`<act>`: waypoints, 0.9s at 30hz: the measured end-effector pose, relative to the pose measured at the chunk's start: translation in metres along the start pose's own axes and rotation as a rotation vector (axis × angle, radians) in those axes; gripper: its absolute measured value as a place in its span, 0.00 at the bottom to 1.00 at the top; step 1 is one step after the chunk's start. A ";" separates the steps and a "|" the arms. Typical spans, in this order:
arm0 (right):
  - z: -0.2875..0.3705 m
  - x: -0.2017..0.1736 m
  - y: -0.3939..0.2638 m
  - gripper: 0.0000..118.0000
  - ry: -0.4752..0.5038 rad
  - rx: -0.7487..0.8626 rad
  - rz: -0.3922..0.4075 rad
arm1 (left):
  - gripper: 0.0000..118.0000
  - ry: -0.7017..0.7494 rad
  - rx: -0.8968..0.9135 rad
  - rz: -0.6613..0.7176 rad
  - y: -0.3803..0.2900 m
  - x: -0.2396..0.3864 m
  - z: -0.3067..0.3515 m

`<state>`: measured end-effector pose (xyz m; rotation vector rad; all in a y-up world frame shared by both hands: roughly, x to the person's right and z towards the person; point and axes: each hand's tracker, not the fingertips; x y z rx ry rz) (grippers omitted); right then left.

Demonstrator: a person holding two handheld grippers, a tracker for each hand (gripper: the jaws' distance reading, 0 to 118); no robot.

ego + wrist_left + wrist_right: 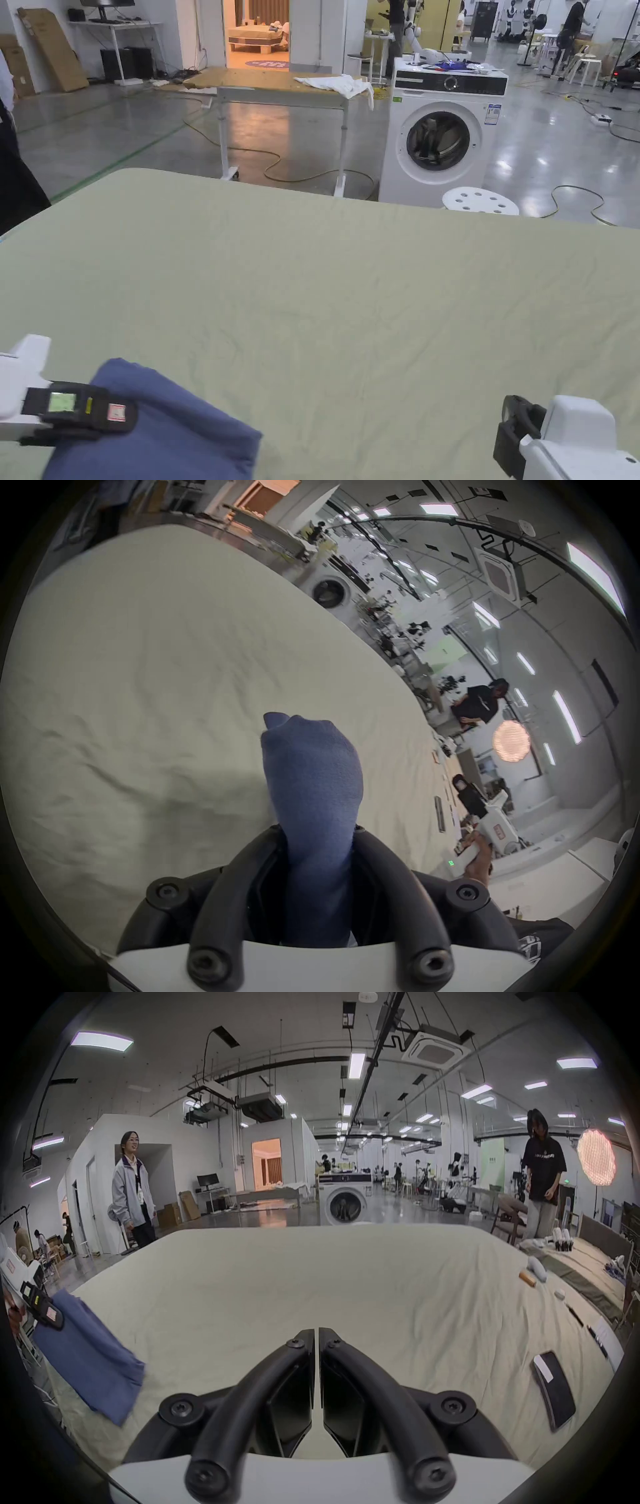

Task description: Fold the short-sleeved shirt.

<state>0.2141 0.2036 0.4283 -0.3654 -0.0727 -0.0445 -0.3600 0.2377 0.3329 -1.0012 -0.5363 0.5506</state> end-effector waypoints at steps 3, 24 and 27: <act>-0.003 0.006 0.011 0.01 -0.008 0.021 -0.001 | 0.15 0.046 0.021 0.025 0.017 -0.023 0.030; -0.011 0.017 -0.008 0.01 -0.028 -0.053 -0.001 | 0.61 0.624 0.075 -0.077 0.049 -0.040 0.079; -0.012 0.015 -0.009 0.01 -0.021 -0.052 0.003 | 0.61 0.584 0.169 -0.106 0.042 -0.024 0.077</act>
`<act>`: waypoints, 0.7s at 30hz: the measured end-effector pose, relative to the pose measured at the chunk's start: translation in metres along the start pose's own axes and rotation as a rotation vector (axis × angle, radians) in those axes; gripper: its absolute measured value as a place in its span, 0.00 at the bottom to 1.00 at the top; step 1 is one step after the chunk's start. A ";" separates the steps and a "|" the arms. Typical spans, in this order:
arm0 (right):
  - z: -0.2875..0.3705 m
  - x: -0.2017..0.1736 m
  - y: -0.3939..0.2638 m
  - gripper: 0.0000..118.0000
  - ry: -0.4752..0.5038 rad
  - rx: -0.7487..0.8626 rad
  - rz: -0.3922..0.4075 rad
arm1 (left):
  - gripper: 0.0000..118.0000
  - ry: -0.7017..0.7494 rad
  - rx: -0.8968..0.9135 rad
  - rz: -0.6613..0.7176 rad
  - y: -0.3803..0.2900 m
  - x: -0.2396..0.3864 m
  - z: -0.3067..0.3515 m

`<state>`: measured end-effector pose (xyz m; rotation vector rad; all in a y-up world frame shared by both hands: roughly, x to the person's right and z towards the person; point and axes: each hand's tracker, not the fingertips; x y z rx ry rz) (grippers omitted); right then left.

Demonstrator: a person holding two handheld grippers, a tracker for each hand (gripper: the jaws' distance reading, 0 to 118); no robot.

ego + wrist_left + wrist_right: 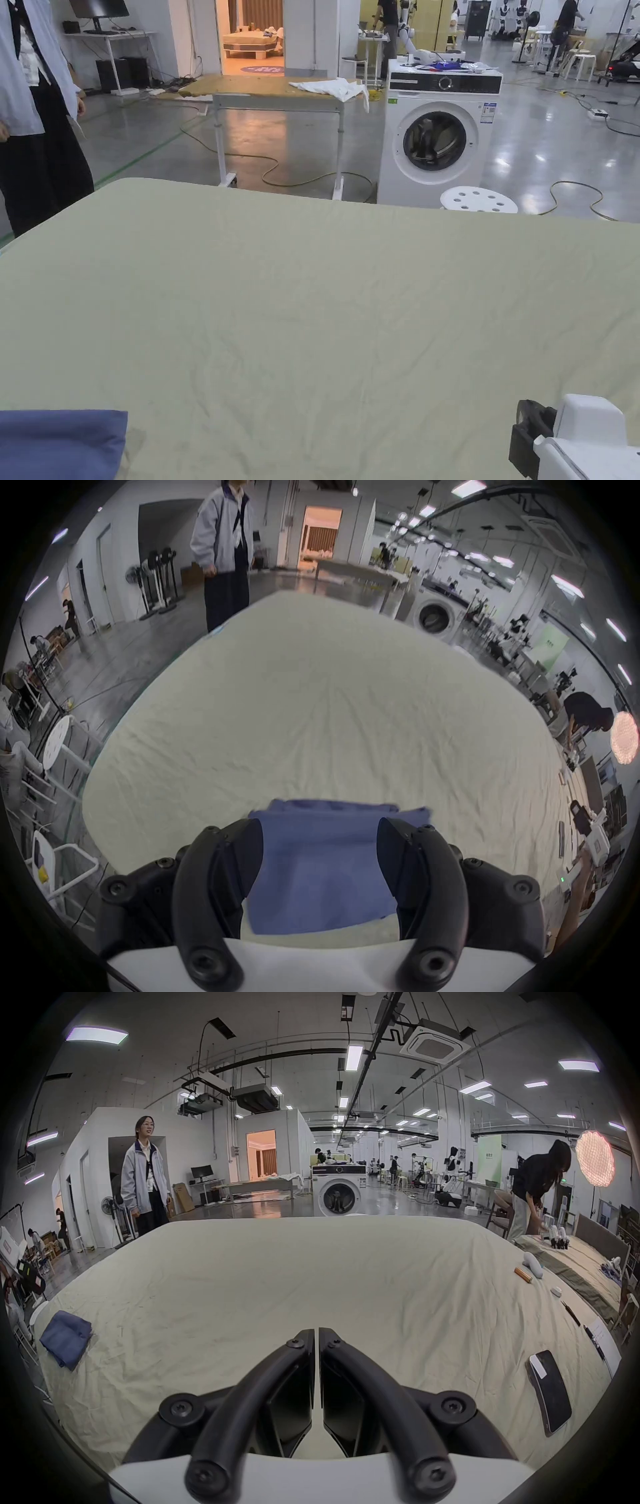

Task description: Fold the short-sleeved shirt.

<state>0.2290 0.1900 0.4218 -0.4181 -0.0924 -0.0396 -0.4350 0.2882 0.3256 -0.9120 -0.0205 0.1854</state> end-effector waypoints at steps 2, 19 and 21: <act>-0.001 -0.001 -0.002 0.01 0.002 0.004 0.000 | 0.61 -0.055 0.046 -0.015 -0.010 0.018 0.000; 0.008 -0.011 0.004 0.01 -0.037 0.149 -0.015 | 0.28 -0.211 0.524 -0.159 -0.124 0.226 -0.065; 0.009 -0.014 0.006 0.01 -0.042 0.170 -0.017 | 0.23 -0.170 0.586 -0.202 -0.128 0.245 -0.069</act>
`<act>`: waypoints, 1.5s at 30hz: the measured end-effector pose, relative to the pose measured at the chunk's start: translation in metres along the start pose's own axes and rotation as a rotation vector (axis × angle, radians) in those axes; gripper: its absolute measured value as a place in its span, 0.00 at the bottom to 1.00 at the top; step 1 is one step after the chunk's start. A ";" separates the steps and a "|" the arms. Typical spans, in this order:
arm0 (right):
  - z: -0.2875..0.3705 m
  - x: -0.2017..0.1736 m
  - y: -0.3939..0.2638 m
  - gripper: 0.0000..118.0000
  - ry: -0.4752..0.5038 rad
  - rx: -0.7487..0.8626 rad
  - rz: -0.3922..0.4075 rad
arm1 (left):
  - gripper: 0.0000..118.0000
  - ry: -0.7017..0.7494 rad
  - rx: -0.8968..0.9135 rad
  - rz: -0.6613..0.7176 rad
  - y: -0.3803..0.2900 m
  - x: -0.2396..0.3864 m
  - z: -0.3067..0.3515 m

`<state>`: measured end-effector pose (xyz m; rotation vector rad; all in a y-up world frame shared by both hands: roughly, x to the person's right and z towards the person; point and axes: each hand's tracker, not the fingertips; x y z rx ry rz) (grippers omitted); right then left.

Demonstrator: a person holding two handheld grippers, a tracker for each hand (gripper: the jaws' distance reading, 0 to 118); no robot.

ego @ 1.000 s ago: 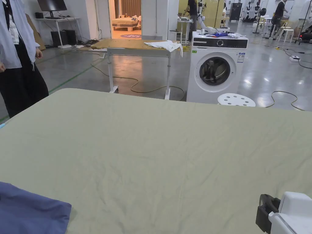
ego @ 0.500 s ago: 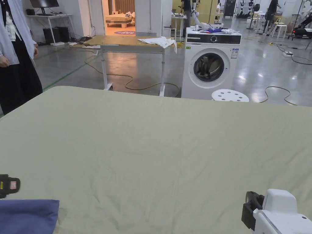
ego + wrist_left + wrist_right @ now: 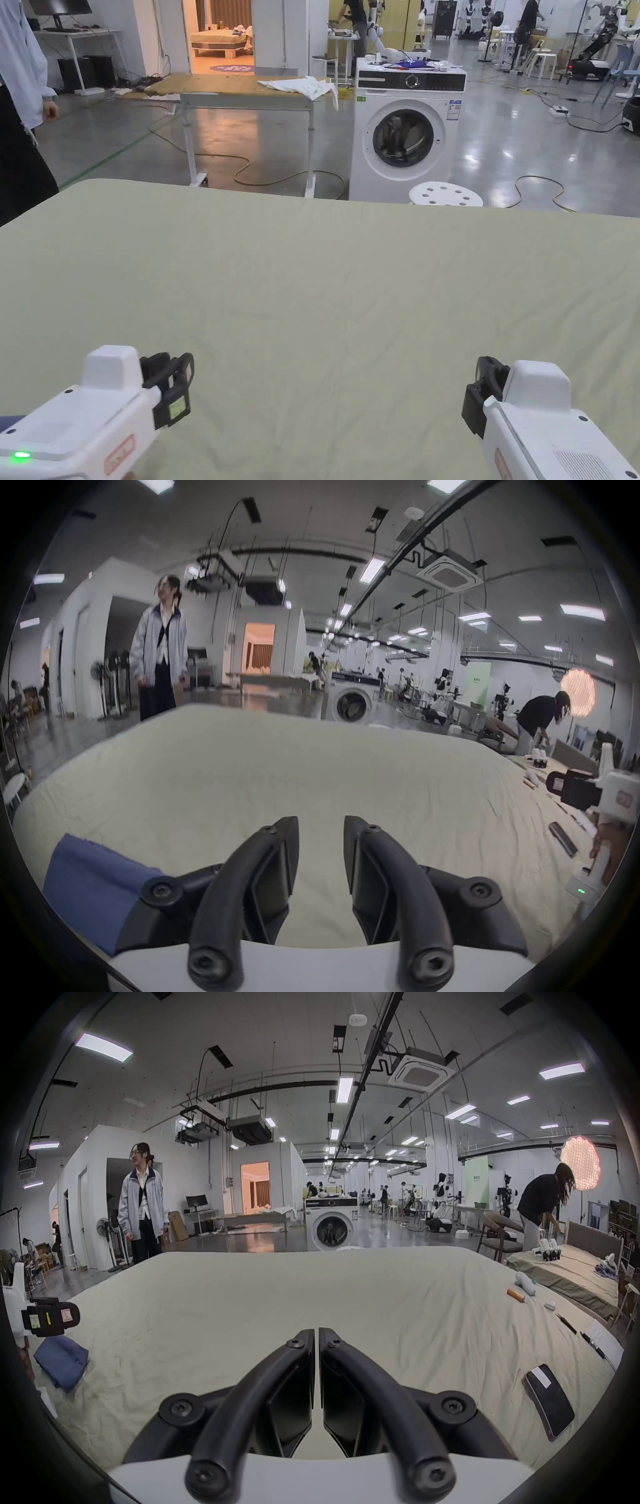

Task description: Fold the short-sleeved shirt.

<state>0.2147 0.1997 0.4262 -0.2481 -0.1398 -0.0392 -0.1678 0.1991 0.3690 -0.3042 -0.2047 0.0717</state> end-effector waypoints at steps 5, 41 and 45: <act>0.000 -0.008 0.001 0.01 -0.008 0.039 0.004 | 0.04 0.058 0.102 -0.088 0.000 0.042 -0.003; -0.001 -0.008 0.000 0.77 -0.090 0.108 0.037 | 0.83 0.172 0.213 -0.134 0.009 0.061 0.006; -0.005 -0.010 0.000 0.82 -0.109 0.101 0.069 | 0.93 0.173 0.203 -0.122 0.012 0.059 0.006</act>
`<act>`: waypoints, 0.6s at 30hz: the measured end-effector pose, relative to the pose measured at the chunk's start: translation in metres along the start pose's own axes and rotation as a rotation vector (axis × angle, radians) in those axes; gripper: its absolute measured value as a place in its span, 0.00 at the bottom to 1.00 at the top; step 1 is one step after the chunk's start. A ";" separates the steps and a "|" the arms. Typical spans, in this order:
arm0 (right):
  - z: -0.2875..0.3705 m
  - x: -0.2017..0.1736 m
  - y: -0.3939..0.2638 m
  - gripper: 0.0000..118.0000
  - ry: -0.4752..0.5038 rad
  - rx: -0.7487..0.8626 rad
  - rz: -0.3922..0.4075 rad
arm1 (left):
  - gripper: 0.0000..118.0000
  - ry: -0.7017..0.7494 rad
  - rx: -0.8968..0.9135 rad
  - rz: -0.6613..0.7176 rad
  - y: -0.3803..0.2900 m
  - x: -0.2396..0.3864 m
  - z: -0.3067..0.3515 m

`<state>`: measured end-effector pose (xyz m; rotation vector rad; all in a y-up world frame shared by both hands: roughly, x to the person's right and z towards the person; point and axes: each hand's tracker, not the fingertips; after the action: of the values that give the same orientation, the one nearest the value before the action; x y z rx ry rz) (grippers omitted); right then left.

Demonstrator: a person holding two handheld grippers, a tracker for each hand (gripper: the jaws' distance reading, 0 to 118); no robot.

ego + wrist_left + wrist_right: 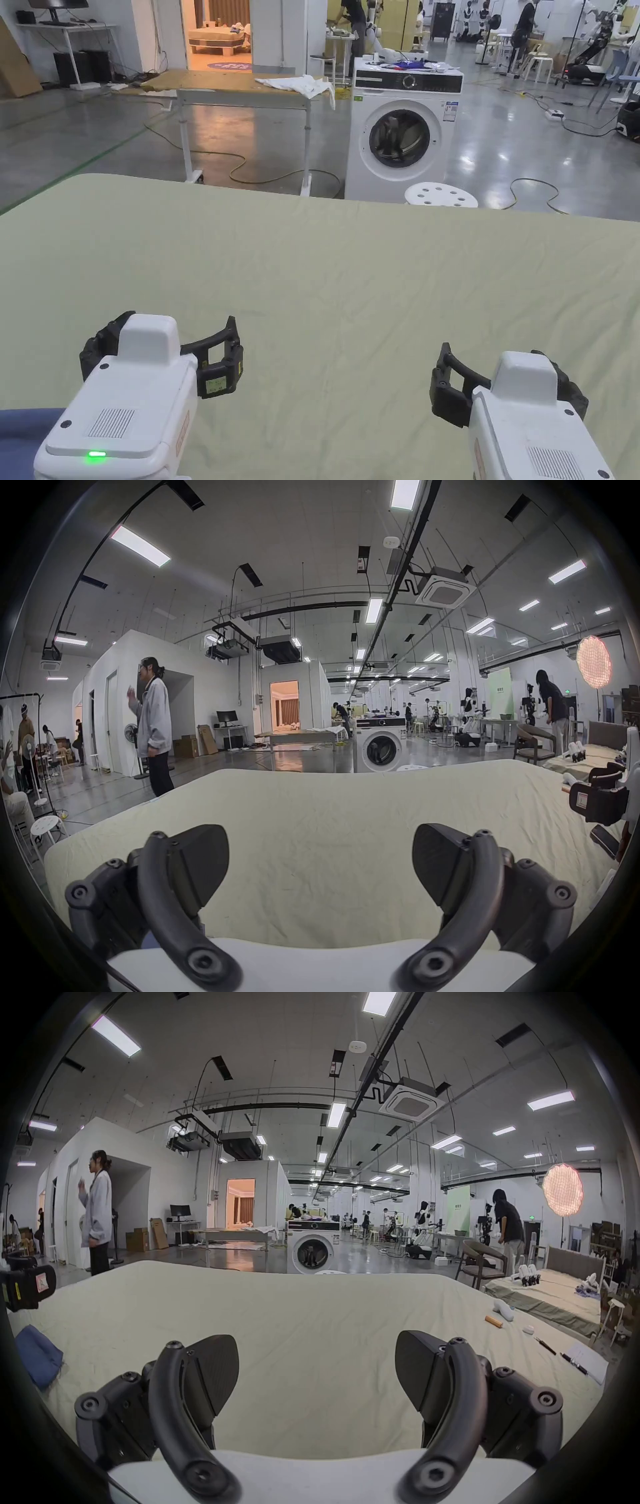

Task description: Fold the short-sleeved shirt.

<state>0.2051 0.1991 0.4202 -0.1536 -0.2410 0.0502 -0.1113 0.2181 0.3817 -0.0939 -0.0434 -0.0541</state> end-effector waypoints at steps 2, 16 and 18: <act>-0.001 -0.001 0.000 0.83 0.001 -0.006 0.015 | 0.93 0.005 -0.003 0.013 0.001 -0.002 -0.001; -0.012 -0.005 0.011 0.83 -0.003 -0.117 -0.104 | 0.93 -0.018 0.017 0.067 0.006 -0.006 -0.001; -0.013 -0.004 0.014 0.83 0.006 -0.123 -0.128 | 0.93 -0.024 0.034 0.059 0.007 -0.006 -0.002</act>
<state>0.2040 0.2108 0.4051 -0.2609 -0.2471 -0.0922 -0.1166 0.2250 0.3793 -0.0621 -0.0657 0.0065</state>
